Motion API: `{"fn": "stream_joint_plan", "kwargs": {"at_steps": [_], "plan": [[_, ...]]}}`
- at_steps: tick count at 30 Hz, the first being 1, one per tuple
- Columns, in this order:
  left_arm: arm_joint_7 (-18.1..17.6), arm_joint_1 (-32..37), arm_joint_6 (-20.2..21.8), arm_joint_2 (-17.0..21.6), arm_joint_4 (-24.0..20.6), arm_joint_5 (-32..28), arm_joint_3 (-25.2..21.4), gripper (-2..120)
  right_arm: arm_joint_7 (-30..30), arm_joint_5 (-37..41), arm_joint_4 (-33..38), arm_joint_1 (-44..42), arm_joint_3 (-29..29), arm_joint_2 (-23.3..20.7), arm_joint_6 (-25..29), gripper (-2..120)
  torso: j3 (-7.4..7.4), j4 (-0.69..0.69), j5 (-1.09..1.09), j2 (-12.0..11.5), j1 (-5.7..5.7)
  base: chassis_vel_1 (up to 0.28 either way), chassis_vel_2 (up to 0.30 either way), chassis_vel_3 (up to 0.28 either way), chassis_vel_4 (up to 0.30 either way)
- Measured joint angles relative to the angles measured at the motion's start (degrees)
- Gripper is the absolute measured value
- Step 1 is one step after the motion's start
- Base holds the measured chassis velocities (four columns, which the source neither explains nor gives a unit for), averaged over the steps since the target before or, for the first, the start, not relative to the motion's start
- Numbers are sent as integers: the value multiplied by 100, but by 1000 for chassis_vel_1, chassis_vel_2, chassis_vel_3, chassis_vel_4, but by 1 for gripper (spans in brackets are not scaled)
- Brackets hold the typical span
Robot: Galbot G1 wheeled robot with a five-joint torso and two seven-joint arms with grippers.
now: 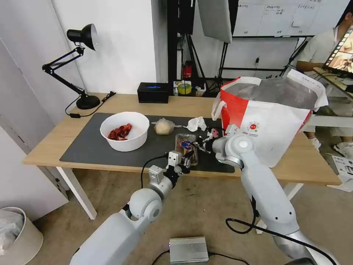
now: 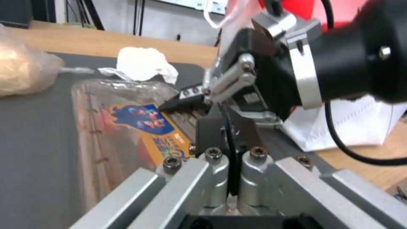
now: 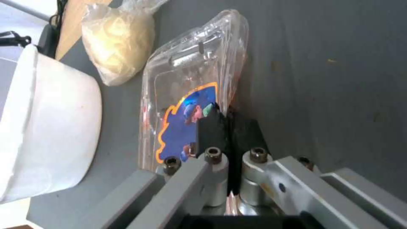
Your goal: Pick up the trash from the table and place it into the takeout bag.
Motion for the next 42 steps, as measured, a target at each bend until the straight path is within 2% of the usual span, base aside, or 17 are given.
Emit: {"fn": "stream_joint_plan", "kwargs": {"at_steps": [8,17,19,20,22,23,28,29,34,35,37,38,40,41,42], "plan": [[-36,122,-27,126,-170,-81,-221,0,-12,-3,4,-3,12,13,0,0,0,0,-1,0,0,0,0,0,0],[-102,839,-149,385,-648,-60,-964,0,-46,-8,32,-57,31,71,0,0,0,1,-1,0,0,0,0,0,0],[-109,1115,-212,452,-821,-41,-1201,12,-95,-21,85,-88,57,75,0,0,0,1,0,0,0,0,0,0,0],[-109,1115,-212,452,-821,-41,-1201,12,-95,-21,85,-88,57,75,0,0,0,1,0,0,0,0,0,0,0],[-109,1387,-253,475,-1015,-36,-1441,22,-156,-52,145,-106,83,78,0,0,-1,0,-1,0,0,0,0,0,0],[-109,1387,-253,475,-1015,-36,-1441,22,-156,-52,145,-106,83,78,0,0,-1,0,-1,0,0,0,0,0,0],[-82,1986,-308,445,-1366,-24,-1907,45,-187,-101,248,-115,105,79,0,0,-1,1,0,0,0,0,0,0,0],[-82,1986,-308,445,-1366,-24,-1907,45,-187,-101,248,-115,105,79,0,0,-1,1,0,0,0,0,0,0,0],[-58,2311,-391,421,-1554,12,-2127,66,-299,-261,315,-37,136,73,0,0,0,0,0,0,0,0,0,0,0],[-58,2311,-391,421,-1554,12,-2127,66,-299,-261,315,-37,136,73,0,0,0,0,0,0,0,0,0,0,0],[-46,2435,-420,396,-1597,36,-2203,75,-328,-286,390,29,143,55,0,0,0,1,0,0,0,0,0,0,0],[-46,2435,-420,396,-1597,36,-2203,75,-328,-286,390,29,143,55,0,0,0,1,0,0,0,0,0,0,0],[-39,2542,-476,335,-1617,111,-2236,92,-359,-314,472,145,163,3,2,0,0,0,0,0,0,0,0,0,0],[-39,2542,-476,335,-1617,111,-2236,92,-359,-314,472,145,163,3,2,0,0,0,0,0,0,0,0,0,0],[-38,2580,-481,306,-1664,124,-2260,99,-363,-346,592,245,224,-54,4,0,0,0,0,0,0,0,0,0,0]]}}
